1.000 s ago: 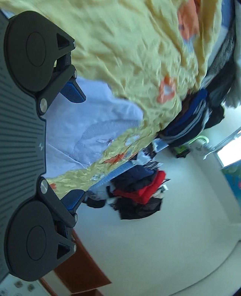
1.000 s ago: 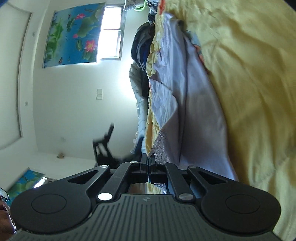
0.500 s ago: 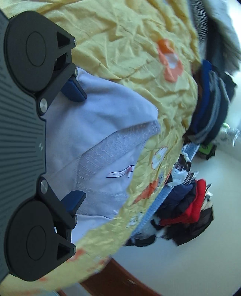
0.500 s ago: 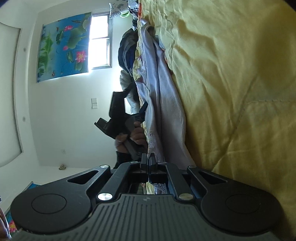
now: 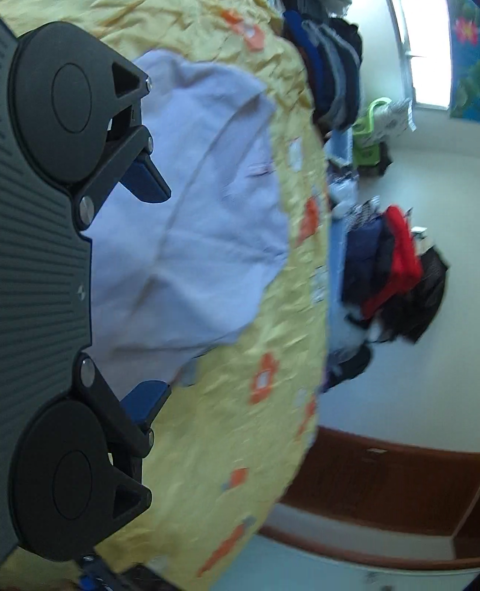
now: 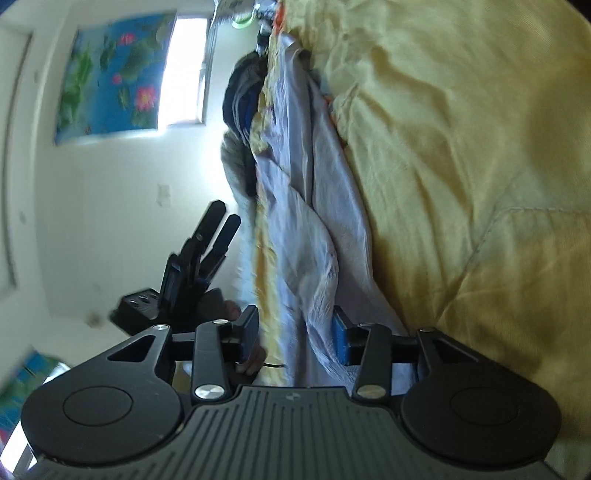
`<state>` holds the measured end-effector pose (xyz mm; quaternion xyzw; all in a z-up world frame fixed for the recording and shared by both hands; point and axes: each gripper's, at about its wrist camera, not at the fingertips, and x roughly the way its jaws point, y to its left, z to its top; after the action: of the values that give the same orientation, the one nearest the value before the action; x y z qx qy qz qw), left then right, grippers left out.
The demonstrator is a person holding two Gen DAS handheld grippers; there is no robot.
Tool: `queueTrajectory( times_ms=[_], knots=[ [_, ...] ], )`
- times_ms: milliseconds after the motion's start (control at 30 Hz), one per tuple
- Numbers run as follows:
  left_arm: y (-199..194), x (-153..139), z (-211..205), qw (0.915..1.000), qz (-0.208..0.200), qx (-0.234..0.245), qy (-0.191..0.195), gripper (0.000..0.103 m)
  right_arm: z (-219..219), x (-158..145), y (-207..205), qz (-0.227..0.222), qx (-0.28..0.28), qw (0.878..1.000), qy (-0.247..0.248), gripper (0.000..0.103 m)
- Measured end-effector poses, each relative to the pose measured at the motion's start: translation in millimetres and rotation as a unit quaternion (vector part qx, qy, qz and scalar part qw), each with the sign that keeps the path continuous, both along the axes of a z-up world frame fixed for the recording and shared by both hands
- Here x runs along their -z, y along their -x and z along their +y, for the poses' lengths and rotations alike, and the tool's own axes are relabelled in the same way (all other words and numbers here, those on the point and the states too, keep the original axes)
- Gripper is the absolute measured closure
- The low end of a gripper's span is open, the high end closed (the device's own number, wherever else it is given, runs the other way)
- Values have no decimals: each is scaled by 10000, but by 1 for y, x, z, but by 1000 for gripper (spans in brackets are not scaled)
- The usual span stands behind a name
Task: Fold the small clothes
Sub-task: 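Fold the side of the top over with the right gripper and release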
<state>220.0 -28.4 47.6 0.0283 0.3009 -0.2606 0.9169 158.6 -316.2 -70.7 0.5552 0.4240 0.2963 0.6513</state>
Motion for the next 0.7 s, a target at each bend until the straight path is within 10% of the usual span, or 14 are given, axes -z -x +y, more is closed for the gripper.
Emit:
queueTrajectory(
  times_ms=[133,200,400,700],
  knots=[
    [3,24,-8,9993,312,-36,-203,0,21,-16,1,-122,-341,9952,905,72],
    [0,32,-6,9989,405,-115,-187,0,27,-19,1,-145,-372,9917,1222,95],
    [0,46,-7,9984,358,-276,-343,0,17,-33,8,-242,-159,9976,630,96],
    [4,40,-9,9981,288,-415,-351,0,-7,-27,23,223,199,9849,1704,88]
  ],
)
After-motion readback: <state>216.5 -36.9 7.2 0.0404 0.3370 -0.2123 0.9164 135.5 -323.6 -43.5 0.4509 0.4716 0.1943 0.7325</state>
